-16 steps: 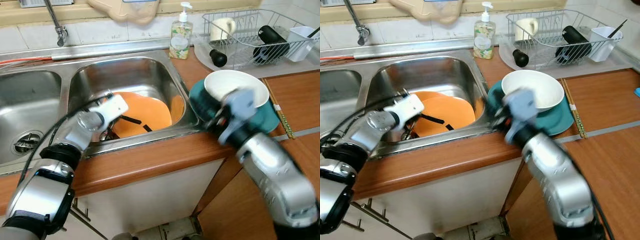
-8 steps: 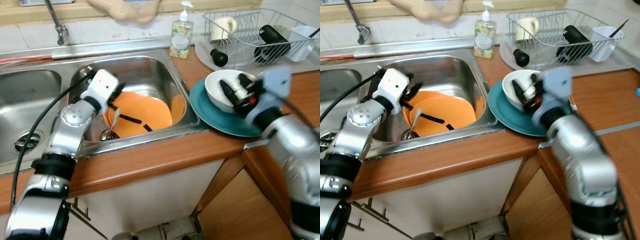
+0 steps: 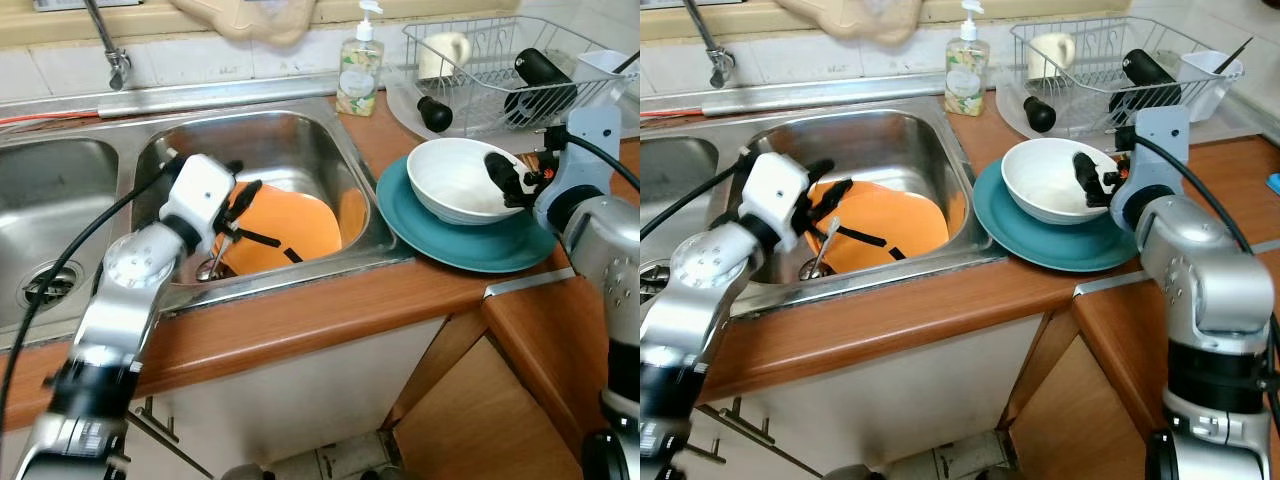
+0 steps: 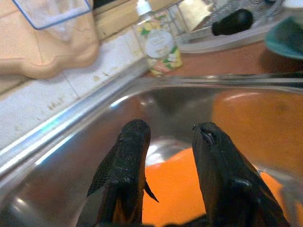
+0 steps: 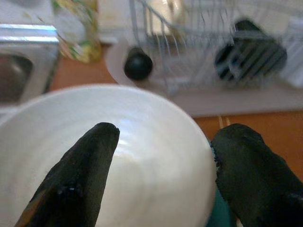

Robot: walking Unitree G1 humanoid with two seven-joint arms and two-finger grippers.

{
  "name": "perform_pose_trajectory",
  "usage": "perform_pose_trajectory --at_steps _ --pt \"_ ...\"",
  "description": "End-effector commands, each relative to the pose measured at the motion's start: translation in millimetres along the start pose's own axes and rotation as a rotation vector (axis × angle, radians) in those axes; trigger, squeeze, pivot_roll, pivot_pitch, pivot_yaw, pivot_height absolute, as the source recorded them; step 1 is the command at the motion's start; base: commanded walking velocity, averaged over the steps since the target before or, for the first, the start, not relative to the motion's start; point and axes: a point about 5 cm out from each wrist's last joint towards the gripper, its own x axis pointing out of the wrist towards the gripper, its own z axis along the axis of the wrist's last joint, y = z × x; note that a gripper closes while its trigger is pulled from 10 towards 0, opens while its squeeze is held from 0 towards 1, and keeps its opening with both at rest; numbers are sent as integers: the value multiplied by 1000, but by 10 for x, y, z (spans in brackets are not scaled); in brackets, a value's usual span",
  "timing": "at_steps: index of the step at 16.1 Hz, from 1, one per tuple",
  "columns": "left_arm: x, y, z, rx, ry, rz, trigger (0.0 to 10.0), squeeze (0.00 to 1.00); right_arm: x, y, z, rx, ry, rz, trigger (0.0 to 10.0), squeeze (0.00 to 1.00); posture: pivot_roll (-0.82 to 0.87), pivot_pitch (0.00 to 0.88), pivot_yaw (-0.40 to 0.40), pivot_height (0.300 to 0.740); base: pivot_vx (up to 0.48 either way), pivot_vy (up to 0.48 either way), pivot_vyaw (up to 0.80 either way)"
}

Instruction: Kitchen organization

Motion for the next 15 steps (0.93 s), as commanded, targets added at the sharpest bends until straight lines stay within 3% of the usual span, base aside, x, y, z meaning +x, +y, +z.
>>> perform_pose_trajectory --at_steps 1,4,7,8,11,13,15 --pt "-35 -63 69 -6 -6 -53 10000 0 -1 -39 12 43 35 -14 10000 0 -53 0 -12 740 0 0 0" --pt "-123 -216 153 -67 -31 -168 10000 0 15 -55 -17 167 117 -1 10000 0 -53 0 -11 740 0 0 0" --pt "-175 -268 183 -78 -17 -214 10000 0 29 -71 -54 225 175 -6 10000 0 -52 0 -12 740 0 0 0" --pt "-181 -267 186 -83 -9 -211 10000 0 36 -83 -75 231 200 -22 4118 0 -52 0 -14 740 0 0 0" --pt "-202 -292 174 -82 12 -239 10000 0 45 -88 -77 249 210 -29 2471 0 -52 0 -14 740 0 0 0" --pt "-226 -315 168 -90 23 -258 10000 0 51 -85 -60 290 210 -21 1961 0 -52 0 -14 740 0 0 0" --pt "-231 -316 176 -100 26 -262 10000 0 59 -78 -47 332 213 -7 627 0 -50 0 -15 740 0 0 0"
